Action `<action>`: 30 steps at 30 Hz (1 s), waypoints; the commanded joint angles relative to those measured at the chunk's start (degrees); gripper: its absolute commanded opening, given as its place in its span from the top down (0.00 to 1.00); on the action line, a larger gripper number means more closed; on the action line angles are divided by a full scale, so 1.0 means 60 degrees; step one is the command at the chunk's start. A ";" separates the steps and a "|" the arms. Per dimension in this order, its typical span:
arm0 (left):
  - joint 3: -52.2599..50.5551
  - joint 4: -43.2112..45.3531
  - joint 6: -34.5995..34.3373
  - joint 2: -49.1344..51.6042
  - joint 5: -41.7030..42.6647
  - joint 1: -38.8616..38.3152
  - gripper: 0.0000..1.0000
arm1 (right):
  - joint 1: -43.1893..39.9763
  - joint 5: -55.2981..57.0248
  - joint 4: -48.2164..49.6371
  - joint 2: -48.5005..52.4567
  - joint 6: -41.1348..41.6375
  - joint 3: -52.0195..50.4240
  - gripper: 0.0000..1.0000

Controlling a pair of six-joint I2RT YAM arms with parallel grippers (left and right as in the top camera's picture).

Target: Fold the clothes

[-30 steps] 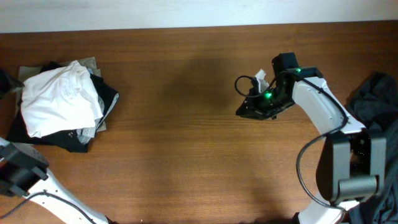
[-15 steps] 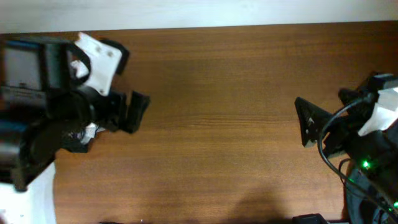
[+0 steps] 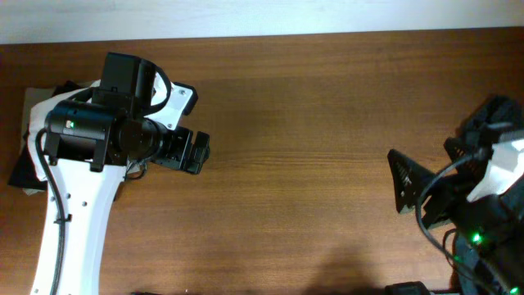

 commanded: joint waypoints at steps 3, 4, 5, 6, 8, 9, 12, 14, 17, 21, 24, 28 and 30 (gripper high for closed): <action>-0.0033 0.0022 -0.0055 0.0022 -0.0004 -0.0036 0.01 | -0.0885 0.1789 0.3147 -0.2911 -0.1417 -0.5023 0.01; -0.0033 0.0022 -0.0055 0.0022 -0.0004 -0.0036 0.01 | -0.0947 0.1792 0.3293 -0.3289 -0.1417 -0.5657 0.01; -0.0033 0.0026 -0.0058 0.0022 -0.0004 -0.0036 0.01 | -0.0991 0.1792 0.3362 -0.3865 -0.1417 -0.6568 0.01; -0.0033 0.0026 -0.0055 0.0022 -0.0004 -0.0040 0.01 | -0.0987 0.1789 0.3395 -0.4302 -0.1413 -0.7253 0.01; -0.0033 0.0026 -0.0055 0.0022 -0.0004 -0.0036 0.01 | -0.0987 0.1785 0.3850 -0.5453 -0.1373 -0.9118 0.01; -0.0033 0.0026 -0.0058 0.0022 -0.0004 -0.0036 0.01 | -0.0987 0.1781 0.4051 -0.5679 -0.1373 -0.9526 0.01; -0.0033 0.0022 -0.0058 0.0022 -0.0004 -0.0036 0.01 | -0.0987 0.1676 0.5552 -0.6604 -0.1373 -1.1489 0.01; -0.0033 0.0022 -0.0055 0.0022 -0.0004 -0.0036 0.01 | -0.0987 0.1581 0.6473 -0.7107 -0.1370 -1.2582 0.01; -0.0033 0.0026 -0.0055 0.0022 -0.0004 -0.0036 0.01 | -0.0987 0.1428 0.7552 -0.7093 -0.1377 -1.3125 0.01; -0.0033 0.0026 -0.0055 0.0022 -0.0004 -0.0036 0.01 | -0.0987 0.1432 0.7832 -0.7093 -0.1377 -1.3231 0.01; -0.0033 0.0022 -0.0055 0.0022 -0.0004 -0.0036 0.01 | -0.0987 0.1432 0.7832 -0.7093 -0.1377 -1.3231 0.01; -0.0033 0.0022 -0.0055 0.0022 -0.0004 -0.0036 0.01 | -0.0987 0.1432 0.7832 -0.7093 -0.1377 -1.3231 0.01; -0.0033 0.0022 -0.0055 0.0022 -0.0004 -0.0036 0.01 | -0.0987 0.1428 0.7832 -0.7093 -0.1377 -1.3231 0.01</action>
